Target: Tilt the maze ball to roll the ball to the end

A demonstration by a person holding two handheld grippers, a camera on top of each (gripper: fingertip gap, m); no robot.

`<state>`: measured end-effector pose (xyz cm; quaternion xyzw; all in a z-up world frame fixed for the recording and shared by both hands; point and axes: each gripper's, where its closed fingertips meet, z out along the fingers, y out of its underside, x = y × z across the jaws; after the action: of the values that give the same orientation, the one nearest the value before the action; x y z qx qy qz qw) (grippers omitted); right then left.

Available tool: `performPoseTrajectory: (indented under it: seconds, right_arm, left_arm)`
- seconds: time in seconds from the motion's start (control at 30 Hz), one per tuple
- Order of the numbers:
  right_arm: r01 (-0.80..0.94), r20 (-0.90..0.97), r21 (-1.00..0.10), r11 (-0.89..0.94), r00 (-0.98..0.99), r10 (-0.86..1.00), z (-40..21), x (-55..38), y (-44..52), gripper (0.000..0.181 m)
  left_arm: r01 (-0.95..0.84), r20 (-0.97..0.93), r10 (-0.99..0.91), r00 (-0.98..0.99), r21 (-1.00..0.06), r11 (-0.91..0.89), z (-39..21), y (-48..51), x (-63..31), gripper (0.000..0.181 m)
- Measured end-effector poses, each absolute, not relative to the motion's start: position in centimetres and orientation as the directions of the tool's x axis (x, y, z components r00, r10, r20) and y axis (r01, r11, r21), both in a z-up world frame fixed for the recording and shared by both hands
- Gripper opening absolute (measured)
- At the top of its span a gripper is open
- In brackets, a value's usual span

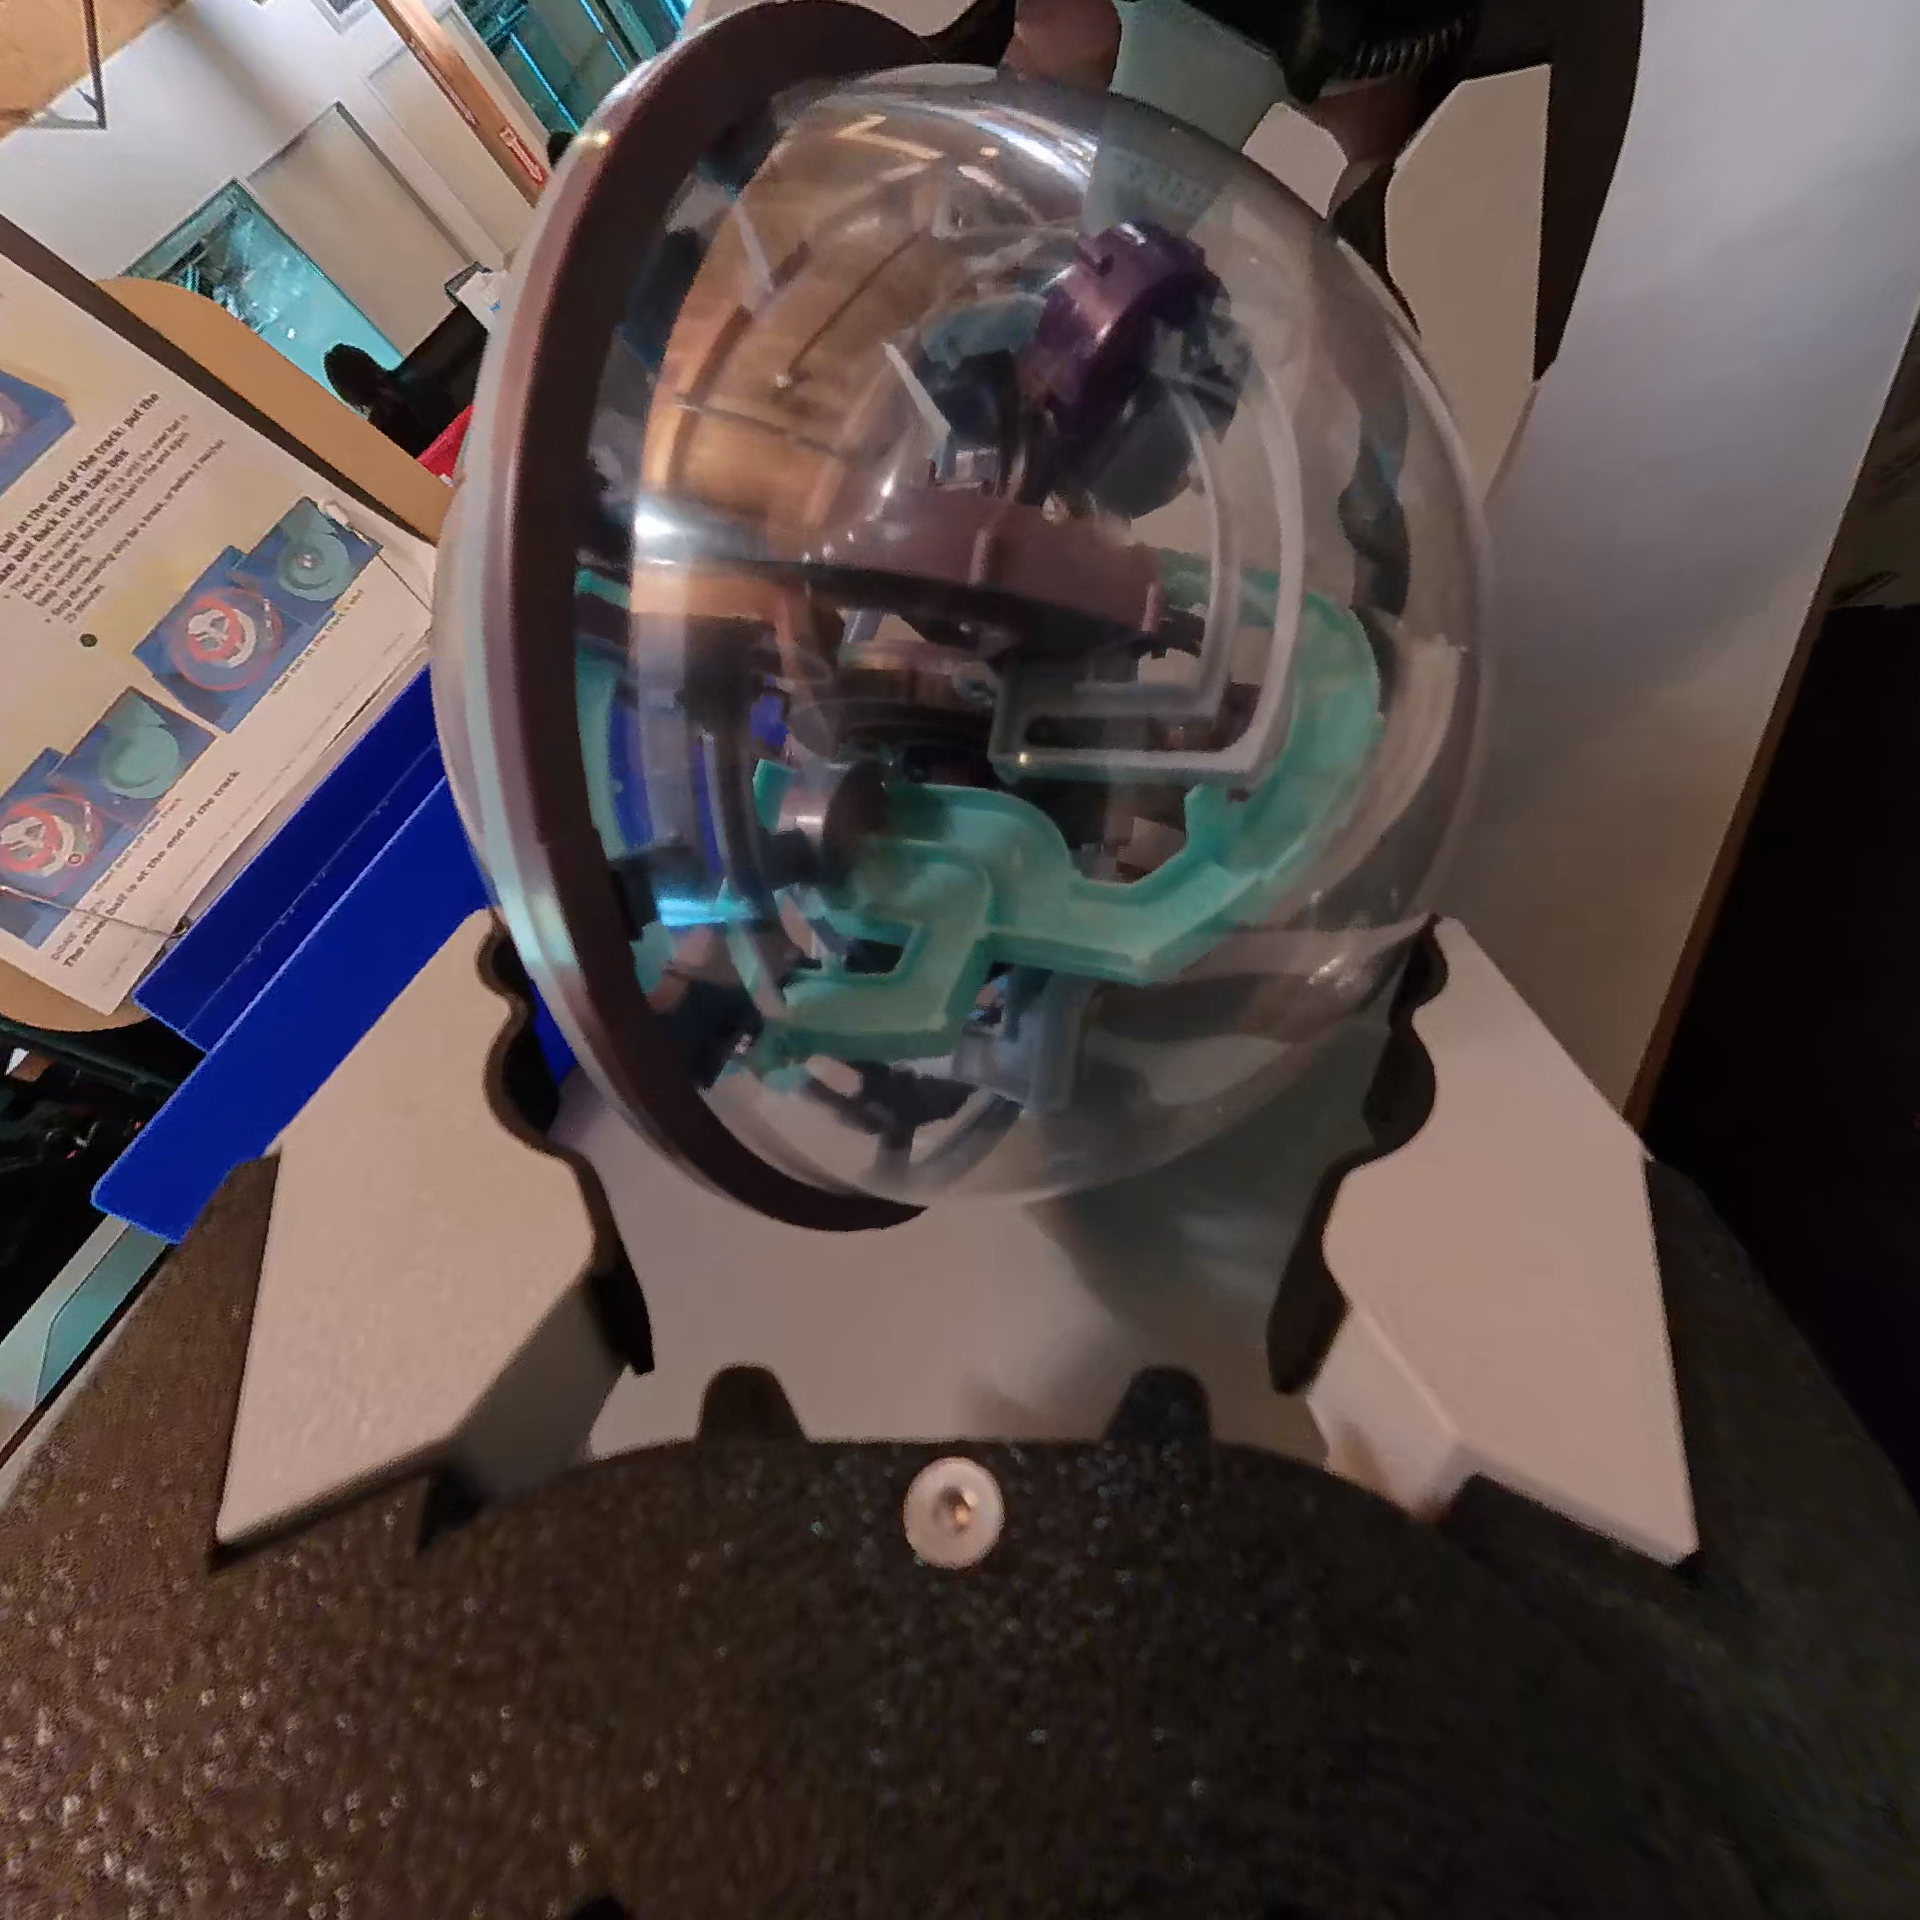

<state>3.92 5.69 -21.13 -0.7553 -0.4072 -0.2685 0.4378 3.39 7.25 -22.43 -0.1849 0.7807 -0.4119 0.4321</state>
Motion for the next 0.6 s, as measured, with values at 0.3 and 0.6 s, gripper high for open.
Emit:
performPoseTrajectory:
  seconds: [0.3, 0.6]
  right_arm:
    - [0.871, 0.764, -0.4, -0.284, 0.489, 0.422, -21.1, 3.7, 6.2, 0.157]
    - [0.895, 0.747, -0.349, -0.279, 0.445, 0.493, -21.0, 3.6, 7.0, 0.158]
  left_arm:
    - [0.051, -0.514, -0.674, -0.531, -0.813, 0.58, -22.7, 7.8, 3.3, 0.155]
    - [0.005, -0.481, -0.718, -0.504, -0.833, 0.554, -23.2, 8.7, 3.4, 0.156]
